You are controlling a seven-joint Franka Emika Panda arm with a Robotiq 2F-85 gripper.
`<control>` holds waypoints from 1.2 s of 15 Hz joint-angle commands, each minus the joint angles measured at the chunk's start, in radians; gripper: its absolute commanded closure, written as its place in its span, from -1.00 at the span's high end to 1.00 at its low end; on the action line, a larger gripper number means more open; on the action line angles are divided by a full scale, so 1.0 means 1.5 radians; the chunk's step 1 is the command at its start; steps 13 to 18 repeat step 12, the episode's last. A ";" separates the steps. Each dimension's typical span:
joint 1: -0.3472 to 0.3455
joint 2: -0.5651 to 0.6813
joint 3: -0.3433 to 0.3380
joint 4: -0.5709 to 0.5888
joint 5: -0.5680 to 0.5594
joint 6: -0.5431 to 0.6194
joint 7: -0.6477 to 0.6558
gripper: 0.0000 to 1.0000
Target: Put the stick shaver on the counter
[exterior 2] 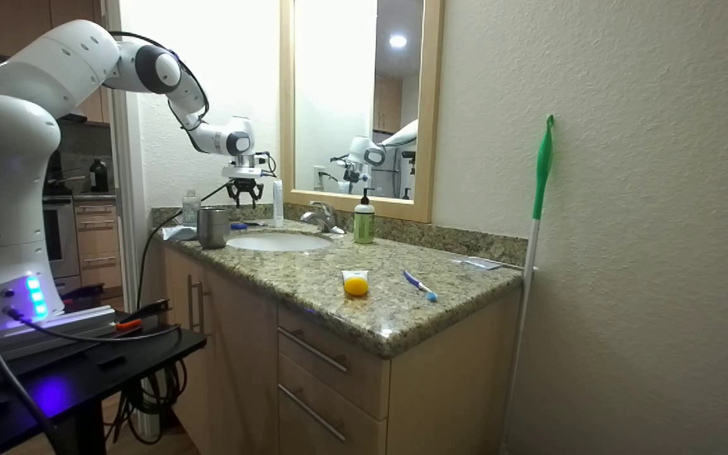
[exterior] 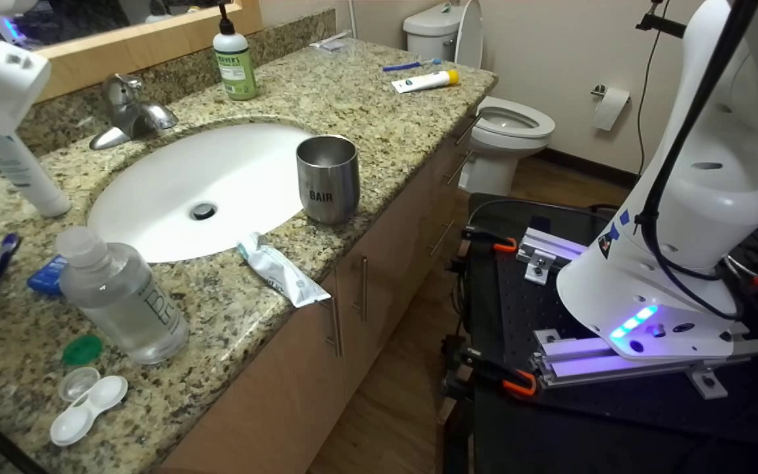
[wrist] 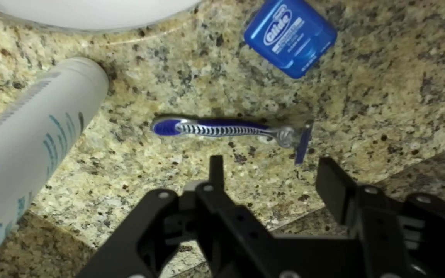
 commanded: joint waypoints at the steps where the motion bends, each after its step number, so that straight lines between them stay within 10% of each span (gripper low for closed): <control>1: -0.006 -0.017 0.002 -0.018 0.003 0.030 0.005 0.87; 11: 0.102 -0.266 -0.040 -0.217 -0.139 0.210 0.128 1.00; 12: 0.075 -0.177 -0.011 -0.115 -0.104 0.149 0.081 1.00; 18: 0.075 -0.177 -0.011 -0.115 -0.104 0.149 0.081 1.00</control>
